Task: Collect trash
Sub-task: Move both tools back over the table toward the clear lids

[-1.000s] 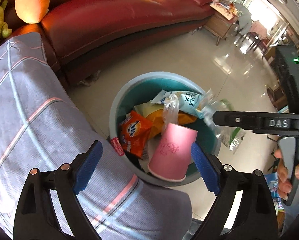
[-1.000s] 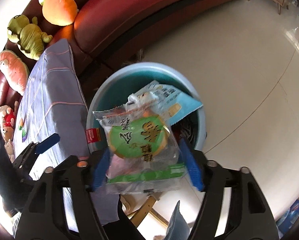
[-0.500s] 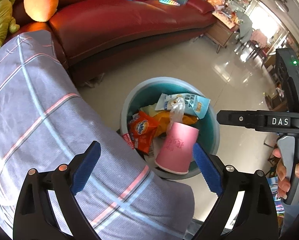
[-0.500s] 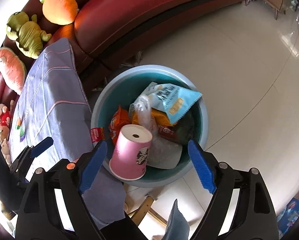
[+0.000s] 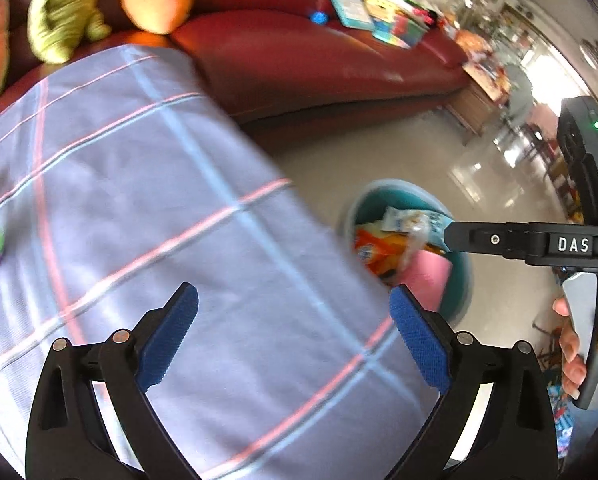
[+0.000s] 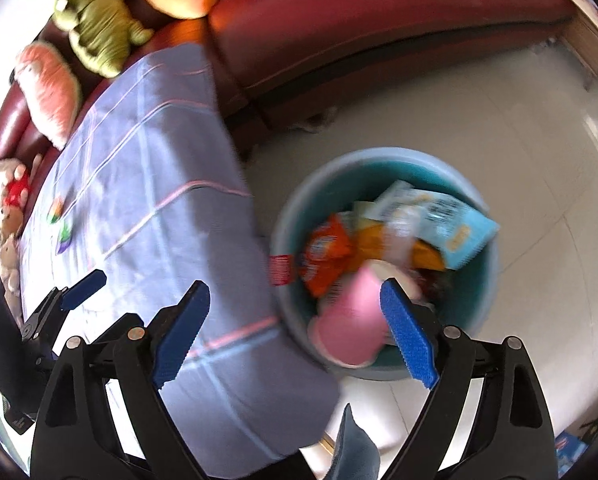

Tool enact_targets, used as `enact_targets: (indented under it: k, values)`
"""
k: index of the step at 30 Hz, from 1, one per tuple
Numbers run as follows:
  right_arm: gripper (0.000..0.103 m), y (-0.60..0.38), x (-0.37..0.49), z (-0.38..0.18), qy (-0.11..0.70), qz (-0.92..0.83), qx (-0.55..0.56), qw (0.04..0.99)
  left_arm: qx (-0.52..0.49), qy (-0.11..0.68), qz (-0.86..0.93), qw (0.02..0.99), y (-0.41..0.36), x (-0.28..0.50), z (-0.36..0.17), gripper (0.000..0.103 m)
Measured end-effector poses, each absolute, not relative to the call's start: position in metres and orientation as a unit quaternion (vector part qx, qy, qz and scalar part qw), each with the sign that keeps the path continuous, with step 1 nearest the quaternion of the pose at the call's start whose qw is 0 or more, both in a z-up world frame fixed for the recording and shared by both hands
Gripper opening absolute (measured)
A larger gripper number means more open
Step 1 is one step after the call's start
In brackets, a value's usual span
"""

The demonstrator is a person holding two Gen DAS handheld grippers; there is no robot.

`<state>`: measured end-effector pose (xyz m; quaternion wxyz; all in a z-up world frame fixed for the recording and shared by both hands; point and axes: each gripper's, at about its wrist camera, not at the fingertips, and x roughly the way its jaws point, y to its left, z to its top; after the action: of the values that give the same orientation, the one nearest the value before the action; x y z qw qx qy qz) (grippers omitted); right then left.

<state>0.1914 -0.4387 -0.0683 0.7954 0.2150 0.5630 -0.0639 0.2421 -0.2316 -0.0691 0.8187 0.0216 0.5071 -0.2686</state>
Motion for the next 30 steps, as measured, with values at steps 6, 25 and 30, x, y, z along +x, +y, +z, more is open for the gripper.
enact_targets:
  k: [6, 25, 30]
  values:
    - [0.083, -0.371, 0.227, -0.060, 0.571, -0.015, 0.185, 0.799, -0.006, 0.504, -0.223, 0.834, -0.158, 0.250, -0.063, 0.096]
    - [0.082, -0.135, 0.364, -0.074, 0.619, 0.117, 0.084, 0.772, -0.068, 0.507, -0.077, 0.856, 0.068, 0.289, -0.075, 0.096]
    - [0.059, -0.107, 0.386, -0.087, 0.631, 0.119, 0.079, 0.763, -0.075, 0.508, -0.068, 0.855, 0.094, 0.299, -0.081, 0.096]
